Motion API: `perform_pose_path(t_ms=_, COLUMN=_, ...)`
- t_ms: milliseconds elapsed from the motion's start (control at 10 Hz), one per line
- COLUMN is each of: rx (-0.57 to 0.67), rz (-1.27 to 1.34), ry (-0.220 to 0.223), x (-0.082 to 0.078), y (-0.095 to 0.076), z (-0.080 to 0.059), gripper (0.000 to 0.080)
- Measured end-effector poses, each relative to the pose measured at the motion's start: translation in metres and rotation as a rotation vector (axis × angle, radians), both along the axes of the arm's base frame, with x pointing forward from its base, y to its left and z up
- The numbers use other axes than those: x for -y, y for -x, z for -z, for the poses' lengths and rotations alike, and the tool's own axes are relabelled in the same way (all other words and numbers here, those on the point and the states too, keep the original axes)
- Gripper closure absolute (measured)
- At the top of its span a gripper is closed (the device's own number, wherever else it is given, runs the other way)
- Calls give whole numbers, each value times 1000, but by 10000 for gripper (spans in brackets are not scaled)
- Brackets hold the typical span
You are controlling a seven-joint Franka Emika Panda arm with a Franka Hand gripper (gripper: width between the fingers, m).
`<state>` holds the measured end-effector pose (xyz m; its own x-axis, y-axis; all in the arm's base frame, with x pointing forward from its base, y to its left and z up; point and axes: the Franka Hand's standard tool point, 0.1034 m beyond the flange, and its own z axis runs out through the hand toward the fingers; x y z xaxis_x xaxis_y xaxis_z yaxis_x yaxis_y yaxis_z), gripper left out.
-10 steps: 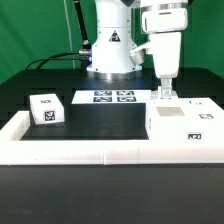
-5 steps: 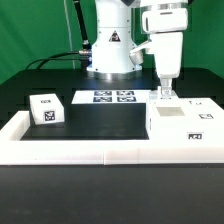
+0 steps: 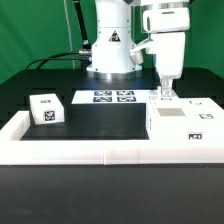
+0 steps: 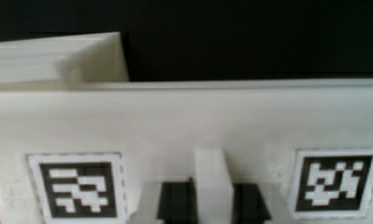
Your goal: Assemble cabinet
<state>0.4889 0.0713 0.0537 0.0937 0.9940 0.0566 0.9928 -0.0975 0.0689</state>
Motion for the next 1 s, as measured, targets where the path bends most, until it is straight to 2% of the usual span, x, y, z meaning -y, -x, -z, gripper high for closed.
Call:
perform_pose_path(t_ms=200, rx=-17, rz=0, ry=6, x=0, y=-4, z=0, gripper=729)
perform_pose_path(t_ms=700, rx=-33, rz=-38, ry=15, x=4, y=-37, z=-2, gripper=729)
perform_pose_path(t_ms=1000, rx=-32, rz=-32, ry=14, x=4, y=-37, z=-2, gripper=729)
